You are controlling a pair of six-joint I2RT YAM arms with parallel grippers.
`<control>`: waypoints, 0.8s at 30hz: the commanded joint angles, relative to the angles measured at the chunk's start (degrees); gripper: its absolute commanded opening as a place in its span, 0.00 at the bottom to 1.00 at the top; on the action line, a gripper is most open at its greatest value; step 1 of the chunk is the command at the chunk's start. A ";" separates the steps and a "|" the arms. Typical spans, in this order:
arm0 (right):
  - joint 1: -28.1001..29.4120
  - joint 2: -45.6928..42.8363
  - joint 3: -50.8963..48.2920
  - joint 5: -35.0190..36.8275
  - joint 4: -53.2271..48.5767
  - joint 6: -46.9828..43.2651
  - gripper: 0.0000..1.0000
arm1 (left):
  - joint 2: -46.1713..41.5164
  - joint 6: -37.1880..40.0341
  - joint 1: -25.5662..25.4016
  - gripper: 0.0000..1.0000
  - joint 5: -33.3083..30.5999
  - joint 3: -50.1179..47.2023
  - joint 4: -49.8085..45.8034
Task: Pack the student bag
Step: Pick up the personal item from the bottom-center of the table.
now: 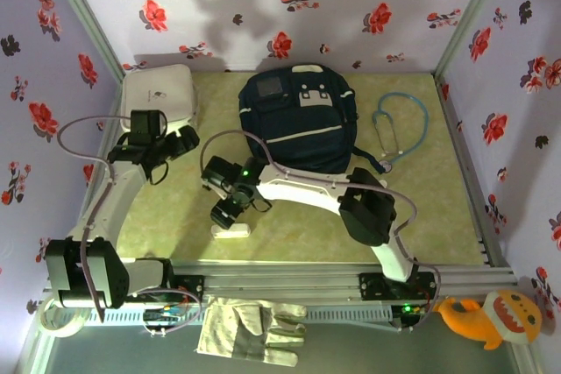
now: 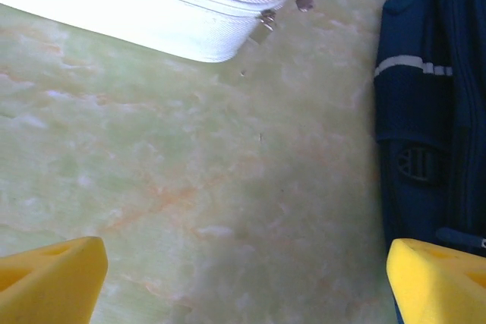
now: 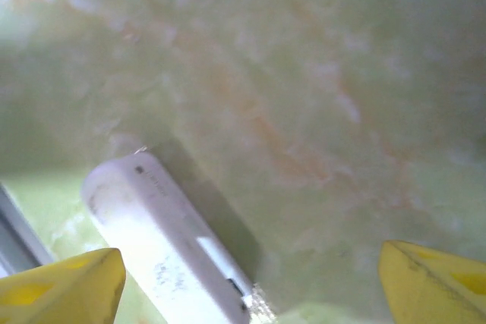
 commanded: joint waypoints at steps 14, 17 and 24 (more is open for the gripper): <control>2.09 6.29 5.34 -3.39 -7.46 -8.23 0.86 | -1.81 -1.58 2.01 0.97 -0.55 -0.99 1.21; 2.39 7.64 5.89 -2.91 -8.11 -8.52 0.85 | -1.77 -1.62 2.01 0.98 -0.48 -0.99 1.24; 1.67 8.25 5.02 0.82 -6.44 -7.34 0.74 | -1.55 -1.78 2.02 0.99 -0.23 -0.86 1.50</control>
